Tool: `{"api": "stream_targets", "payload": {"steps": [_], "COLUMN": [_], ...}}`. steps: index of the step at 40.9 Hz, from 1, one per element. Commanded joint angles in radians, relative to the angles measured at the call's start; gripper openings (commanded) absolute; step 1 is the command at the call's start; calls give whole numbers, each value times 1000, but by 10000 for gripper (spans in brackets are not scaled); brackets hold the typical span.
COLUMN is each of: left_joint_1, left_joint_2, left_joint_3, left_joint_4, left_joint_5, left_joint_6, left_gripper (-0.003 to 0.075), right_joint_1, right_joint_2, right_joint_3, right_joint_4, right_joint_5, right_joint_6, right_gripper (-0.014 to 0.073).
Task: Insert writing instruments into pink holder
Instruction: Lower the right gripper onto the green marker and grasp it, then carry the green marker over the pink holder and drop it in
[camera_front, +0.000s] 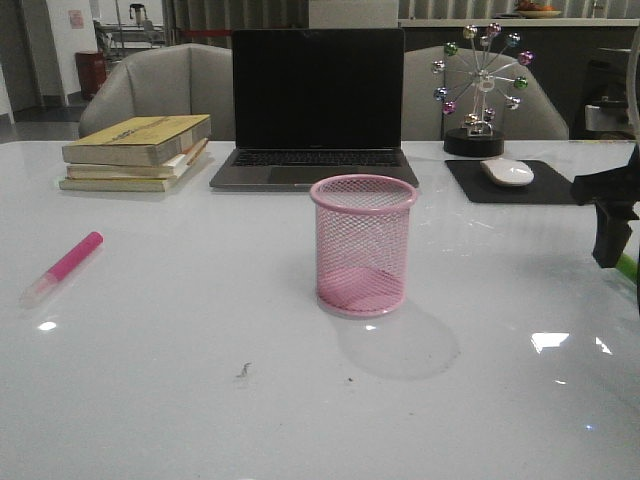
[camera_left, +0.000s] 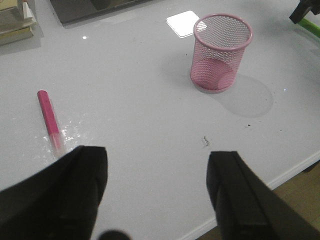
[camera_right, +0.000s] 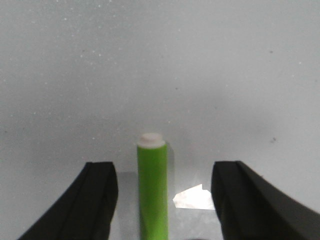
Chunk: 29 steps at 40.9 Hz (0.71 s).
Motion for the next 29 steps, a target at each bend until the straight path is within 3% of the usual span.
{"api": "stream_targets", "payload": {"steps": [1, 14, 22, 29], "left_joint_1": [-8, -8, -8, -8], "left_joint_2": [4, 4, 4, 4], "left_joint_3": [-30, -30, -30, -30], "left_joint_4": [-7, -7, -7, -7], "left_joint_5": [-79, -79, -79, -79], "left_joint_6": [0, 0, 0, 0], "left_gripper": [488, 488, 488, 488], "right_joint_1": [-7, -7, 0, 60], "right_joint_2": [-27, -10, -48, -238], "right_joint_3": [-54, -77, -54, 119], "right_joint_4": [0, 0, 14, 36], "right_joint_5": [14, 64, 40, -229], "right_joint_6": [1, 1, 1, 1], "right_gripper": [500, 141, 129, 129]}}
